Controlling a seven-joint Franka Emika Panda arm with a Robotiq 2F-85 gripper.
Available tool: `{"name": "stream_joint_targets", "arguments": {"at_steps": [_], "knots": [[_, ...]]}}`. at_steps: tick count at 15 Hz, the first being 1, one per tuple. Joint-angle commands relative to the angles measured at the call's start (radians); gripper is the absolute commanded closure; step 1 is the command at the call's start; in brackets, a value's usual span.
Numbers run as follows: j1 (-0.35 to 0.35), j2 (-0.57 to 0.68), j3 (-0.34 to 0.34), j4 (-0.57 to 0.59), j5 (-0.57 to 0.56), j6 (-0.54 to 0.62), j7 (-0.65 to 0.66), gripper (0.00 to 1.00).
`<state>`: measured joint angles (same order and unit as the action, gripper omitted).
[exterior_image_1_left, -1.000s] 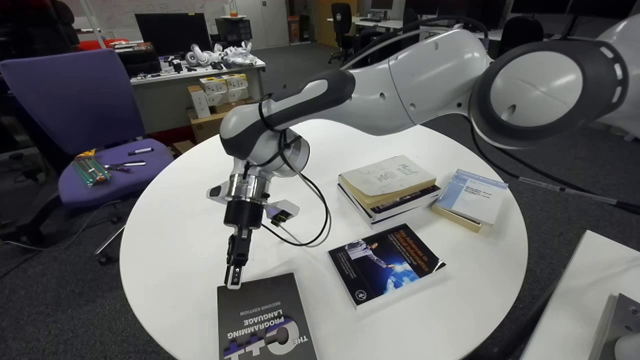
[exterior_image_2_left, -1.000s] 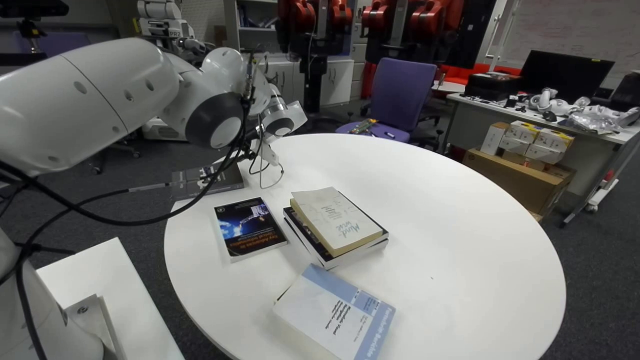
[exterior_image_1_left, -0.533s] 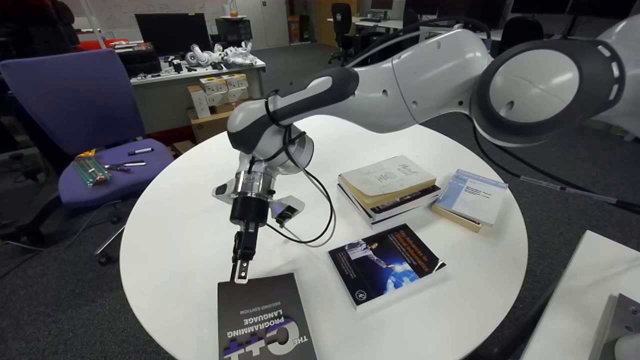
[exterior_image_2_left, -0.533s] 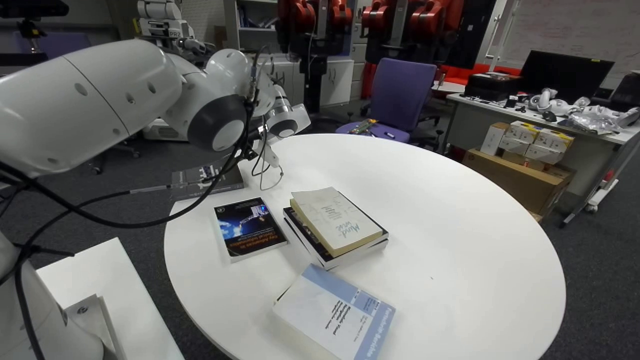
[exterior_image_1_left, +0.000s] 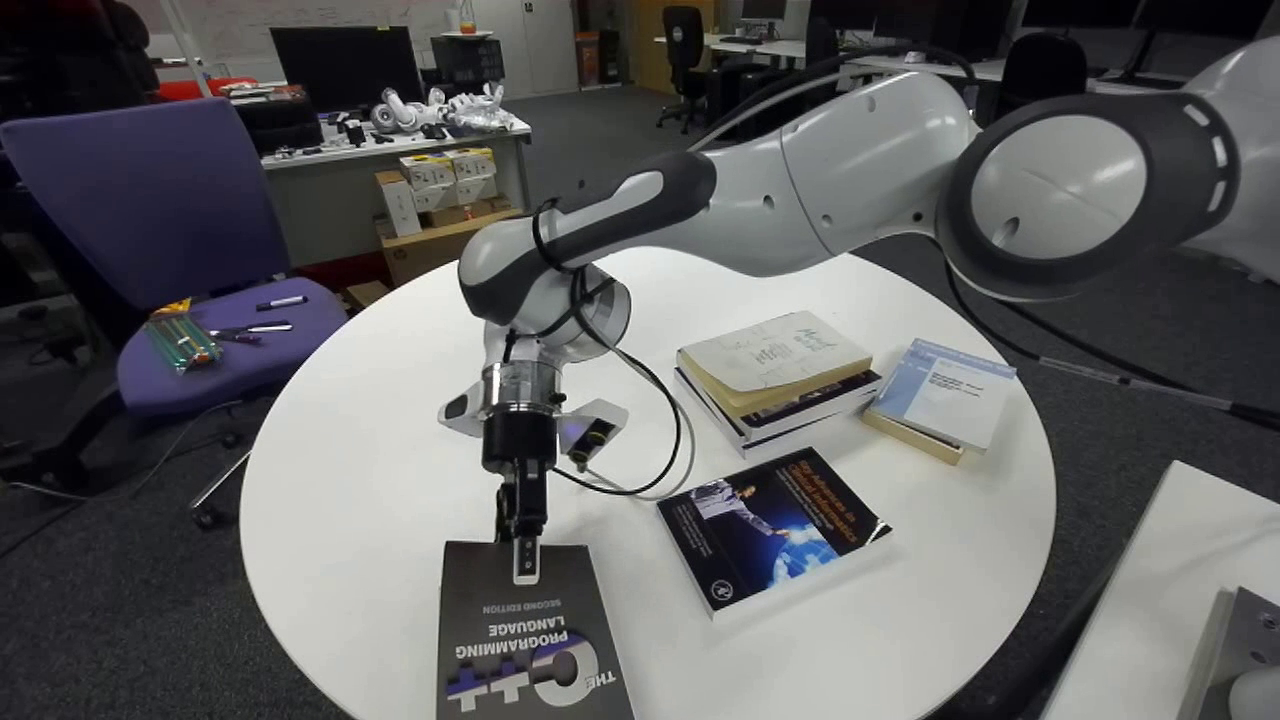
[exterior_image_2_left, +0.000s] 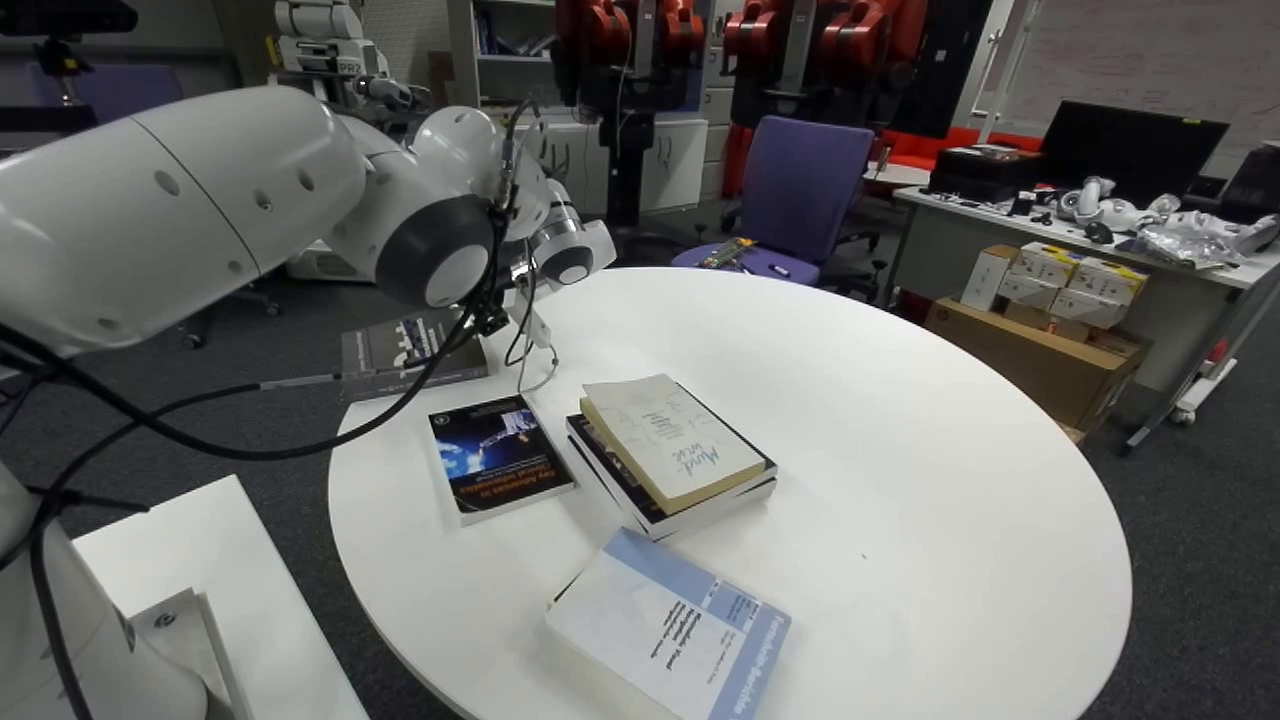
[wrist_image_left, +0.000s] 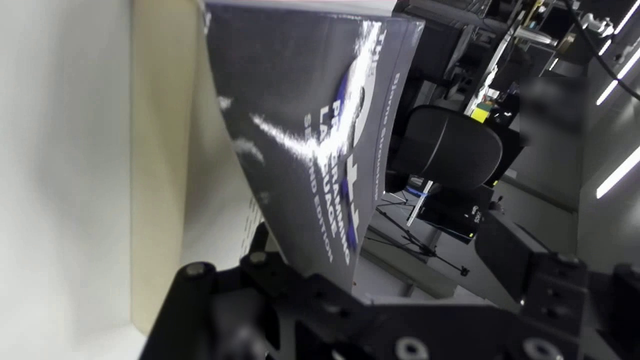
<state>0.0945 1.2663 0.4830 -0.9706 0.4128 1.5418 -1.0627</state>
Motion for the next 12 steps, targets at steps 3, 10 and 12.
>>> {"name": "stream_joint_targets", "arguments": {"at_steps": [3, 10, 12], "knots": [[0.018, -0.001, -0.041, -0.002, -0.054, -0.019, 0.021, 0.0], [0.006, 0.0, -0.041, -0.002, -0.052, 0.013, -0.008, 0.65], [0.006, 0.0, -0.043, 0.001, -0.05, 0.012, -0.009, 0.8]]}}
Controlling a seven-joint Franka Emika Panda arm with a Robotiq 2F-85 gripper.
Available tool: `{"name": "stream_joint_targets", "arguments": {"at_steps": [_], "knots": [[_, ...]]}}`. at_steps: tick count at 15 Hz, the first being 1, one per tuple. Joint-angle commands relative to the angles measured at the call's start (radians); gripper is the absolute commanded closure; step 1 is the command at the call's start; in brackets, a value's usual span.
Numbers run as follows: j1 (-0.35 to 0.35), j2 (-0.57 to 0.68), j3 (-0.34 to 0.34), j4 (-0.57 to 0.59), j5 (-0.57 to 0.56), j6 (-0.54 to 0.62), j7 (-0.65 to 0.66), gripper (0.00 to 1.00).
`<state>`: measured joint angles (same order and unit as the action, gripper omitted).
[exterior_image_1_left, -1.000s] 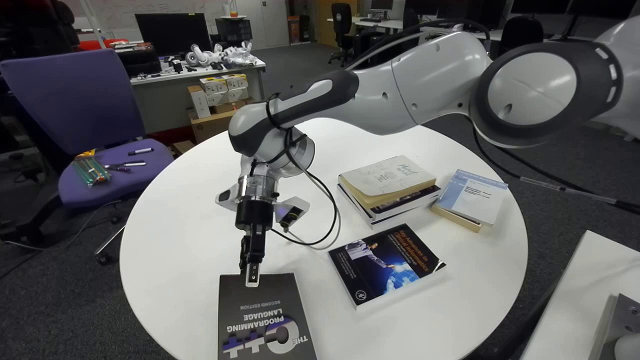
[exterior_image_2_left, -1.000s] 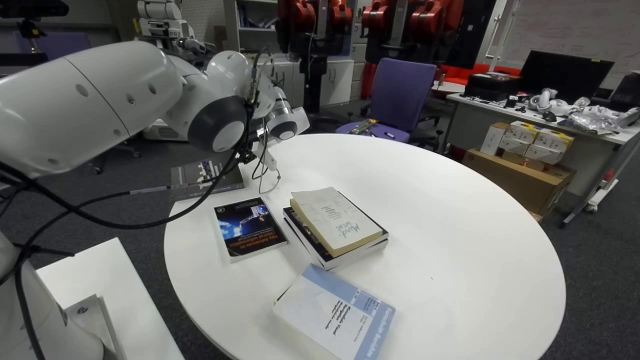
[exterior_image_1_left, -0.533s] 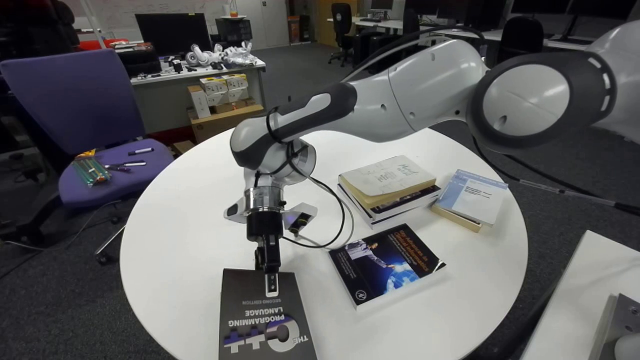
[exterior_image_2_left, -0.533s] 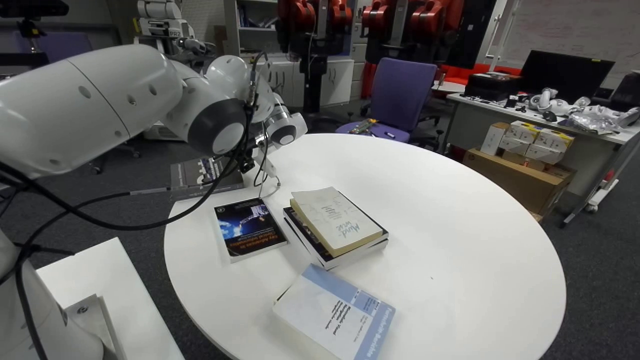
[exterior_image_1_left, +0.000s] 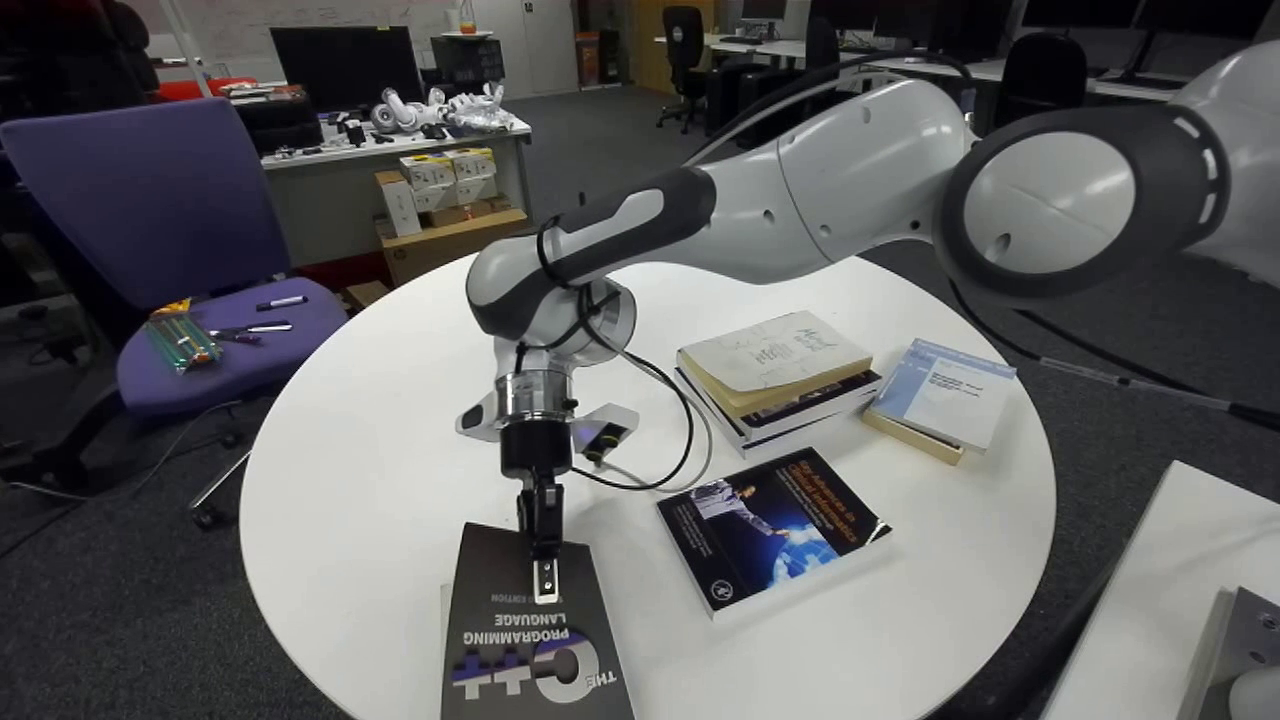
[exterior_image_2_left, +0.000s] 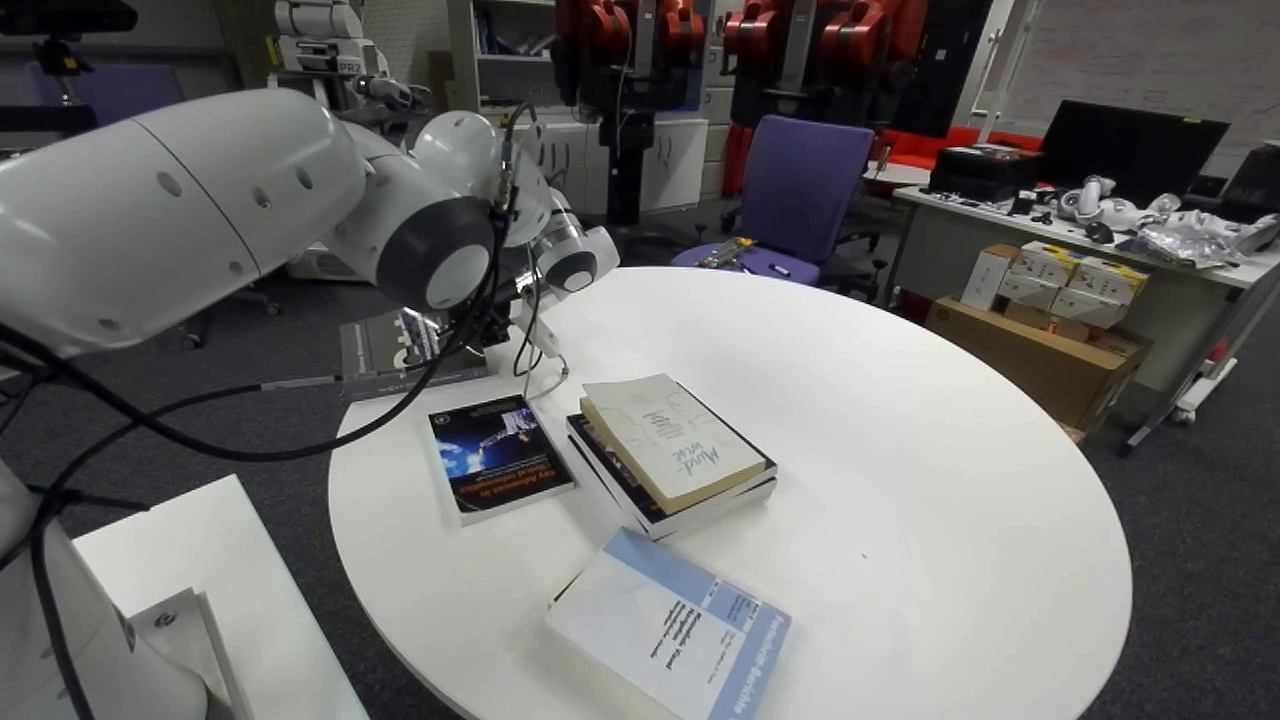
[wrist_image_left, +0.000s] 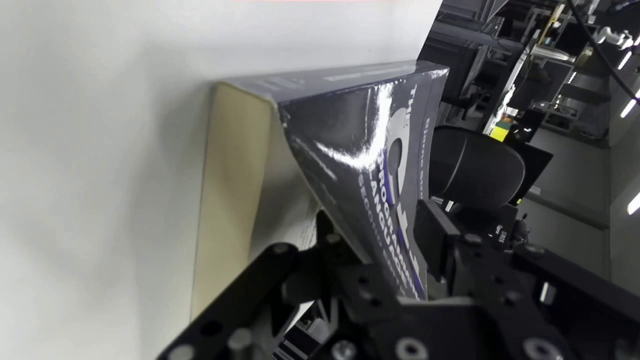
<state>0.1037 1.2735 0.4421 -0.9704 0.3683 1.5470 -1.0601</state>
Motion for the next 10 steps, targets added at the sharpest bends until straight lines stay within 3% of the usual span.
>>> {"name": "stream_joint_targets", "arguments": {"at_steps": [1, 3, 5, 7, 10], "knots": [[-0.003, -0.008, -0.001, 0.002, -0.004, 0.006, -0.013, 0.87], [-0.007, -0.007, 0.005, 0.005, 0.001, 0.0, -0.021, 0.99], [-0.015, 0.008, 0.019, 0.026, 0.022, -0.076, 0.004, 1.0], [0.026, 0.003, -0.043, 0.051, 0.009, -0.148, 0.12, 1.0], [0.039, -0.044, -0.078, 0.033, -0.062, -0.157, 0.231, 1.0]]}}
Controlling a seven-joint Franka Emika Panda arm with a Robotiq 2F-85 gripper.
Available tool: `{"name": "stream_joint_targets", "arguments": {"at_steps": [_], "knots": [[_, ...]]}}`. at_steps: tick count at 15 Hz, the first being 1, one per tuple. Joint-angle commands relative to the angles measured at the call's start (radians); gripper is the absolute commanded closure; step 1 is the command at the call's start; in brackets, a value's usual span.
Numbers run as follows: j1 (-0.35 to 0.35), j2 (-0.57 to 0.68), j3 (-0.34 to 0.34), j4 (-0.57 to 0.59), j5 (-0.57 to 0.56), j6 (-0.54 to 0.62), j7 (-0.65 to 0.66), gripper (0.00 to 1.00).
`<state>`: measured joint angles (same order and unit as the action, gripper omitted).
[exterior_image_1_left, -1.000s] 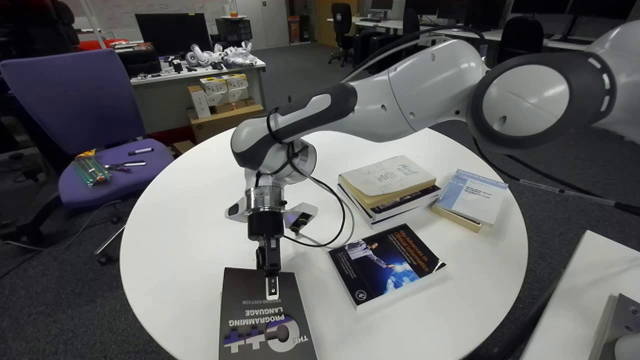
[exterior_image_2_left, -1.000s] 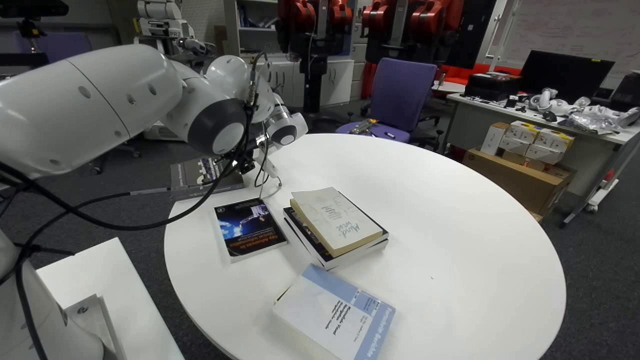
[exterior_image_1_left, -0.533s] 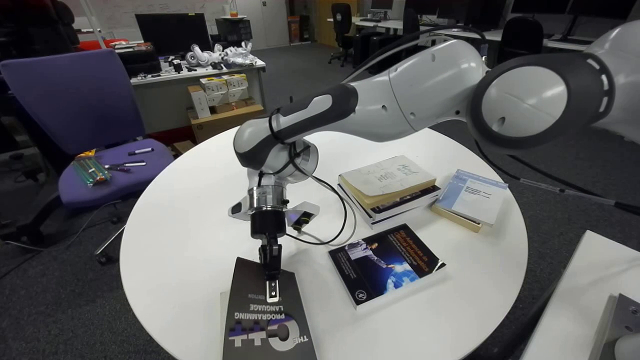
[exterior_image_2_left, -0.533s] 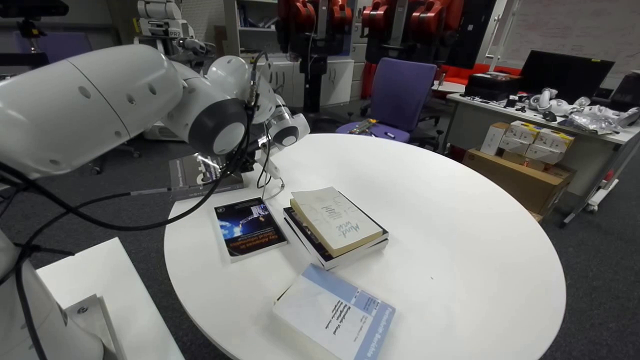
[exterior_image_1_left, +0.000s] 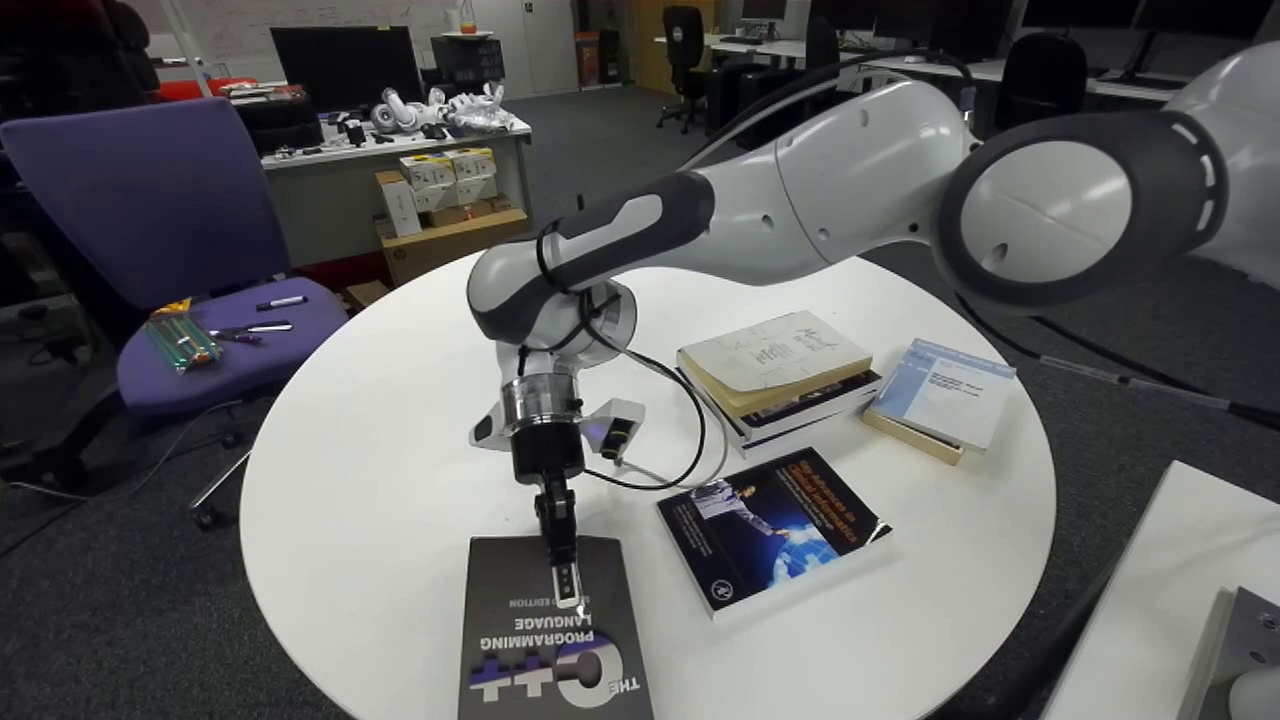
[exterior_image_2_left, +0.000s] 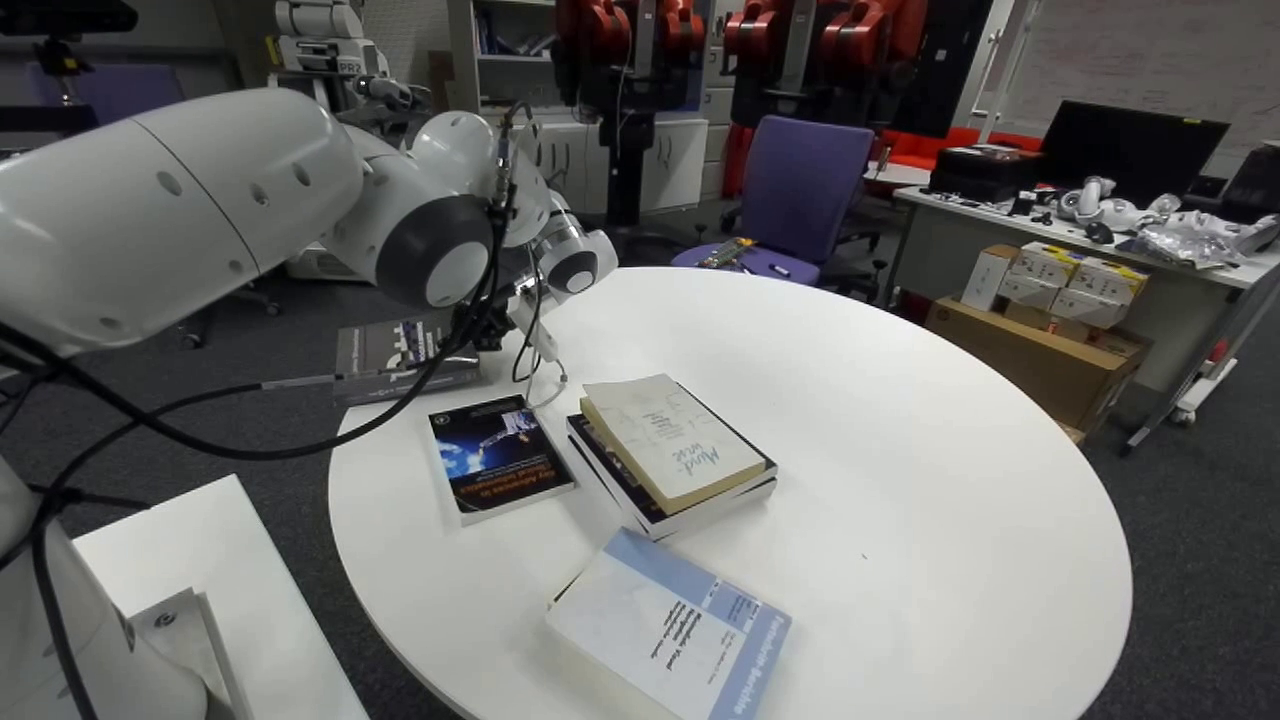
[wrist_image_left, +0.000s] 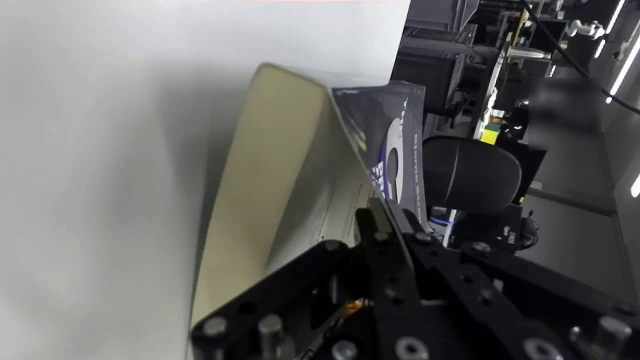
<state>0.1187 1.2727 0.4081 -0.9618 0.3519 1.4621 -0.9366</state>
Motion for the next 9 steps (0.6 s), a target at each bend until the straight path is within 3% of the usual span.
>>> {"name": "stream_joint_targets", "arguments": {"at_steps": [1, 9], "knots": [[0.029, -0.064, -0.054, 0.025, -0.066, -0.079, 0.138, 1.0], [0.126, -0.207, -0.1, 0.141, -0.267, -0.273, 0.322, 1.0]]}}
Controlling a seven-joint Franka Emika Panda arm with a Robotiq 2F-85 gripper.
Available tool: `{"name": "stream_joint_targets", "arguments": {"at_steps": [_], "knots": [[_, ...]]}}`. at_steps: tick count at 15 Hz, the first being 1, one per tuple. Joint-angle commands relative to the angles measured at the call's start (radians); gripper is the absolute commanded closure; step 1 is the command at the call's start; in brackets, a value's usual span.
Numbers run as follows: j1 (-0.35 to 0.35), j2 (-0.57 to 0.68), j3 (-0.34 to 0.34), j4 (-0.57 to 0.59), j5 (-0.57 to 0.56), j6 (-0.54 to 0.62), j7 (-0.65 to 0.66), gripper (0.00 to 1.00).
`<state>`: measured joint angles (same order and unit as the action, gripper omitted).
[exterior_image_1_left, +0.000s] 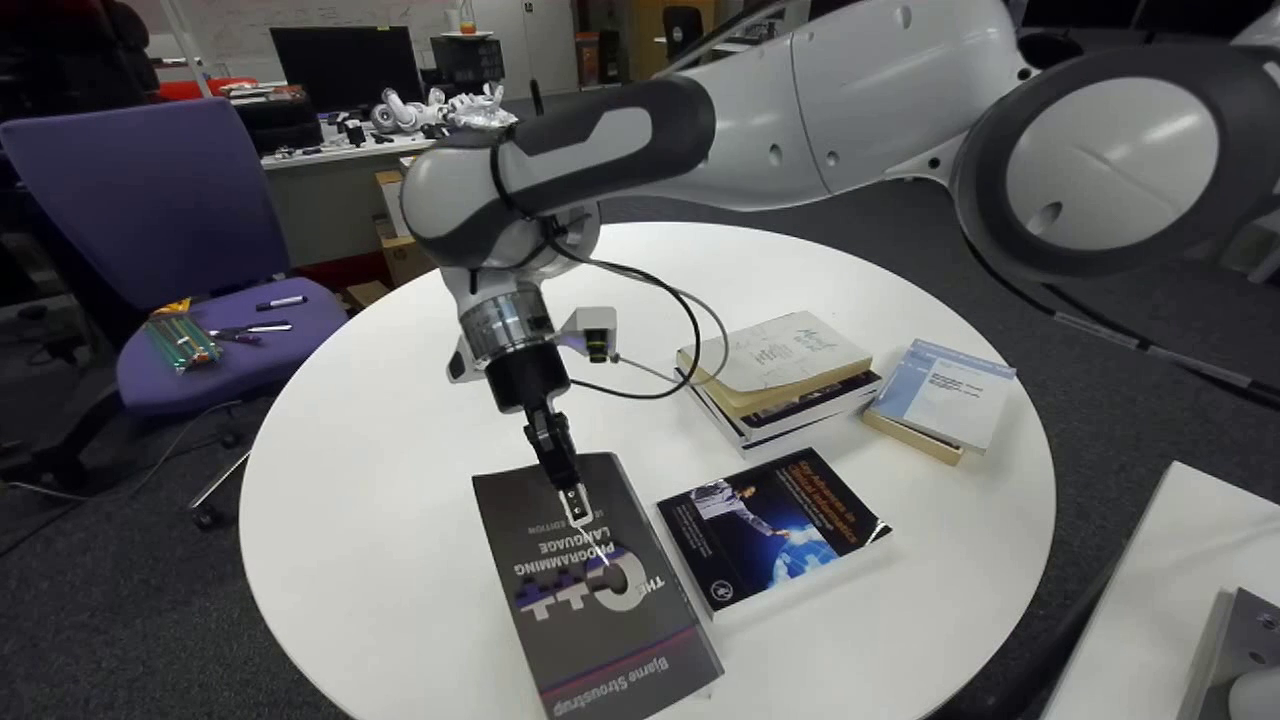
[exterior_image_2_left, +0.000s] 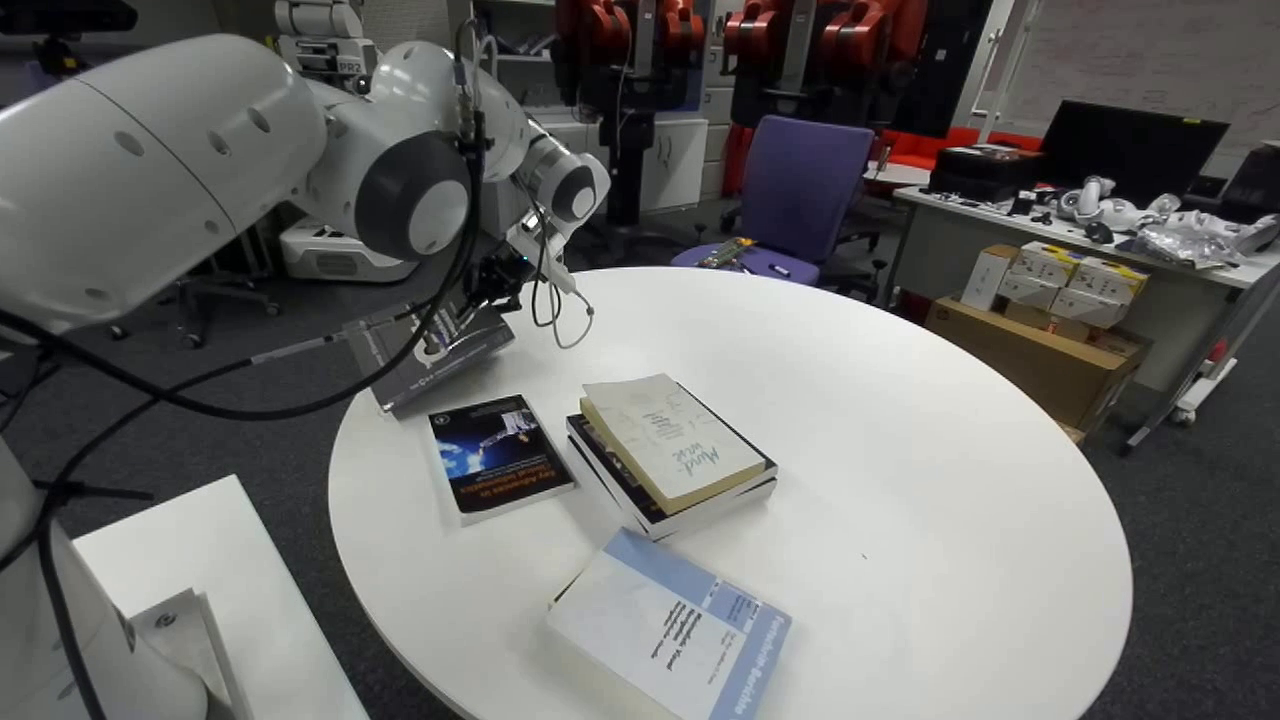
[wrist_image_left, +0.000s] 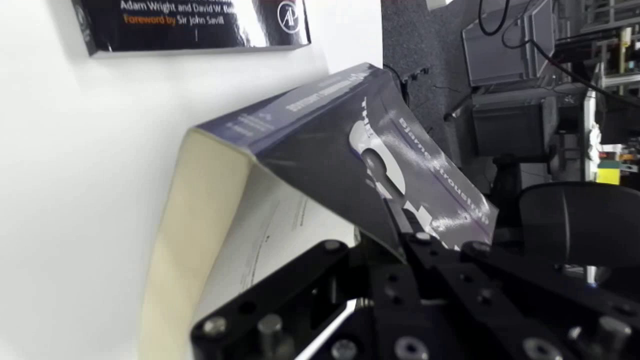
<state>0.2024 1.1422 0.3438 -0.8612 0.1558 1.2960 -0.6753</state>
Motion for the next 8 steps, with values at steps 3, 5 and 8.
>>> {"name": "stream_joint_targets", "arguments": {"at_steps": [3, 5, 8], "knots": [[0.074, -0.12, -0.069, 0.086, -0.174, -0.18, 0.074, 1.0], [0.092, -0.147, -0.097, 0.104, -0.248, -0.211, 0.069, 1.0], [0.119, -0.177, -0.138, 0.125, -0.355, -0.232, 0.068, 1.0]]}}
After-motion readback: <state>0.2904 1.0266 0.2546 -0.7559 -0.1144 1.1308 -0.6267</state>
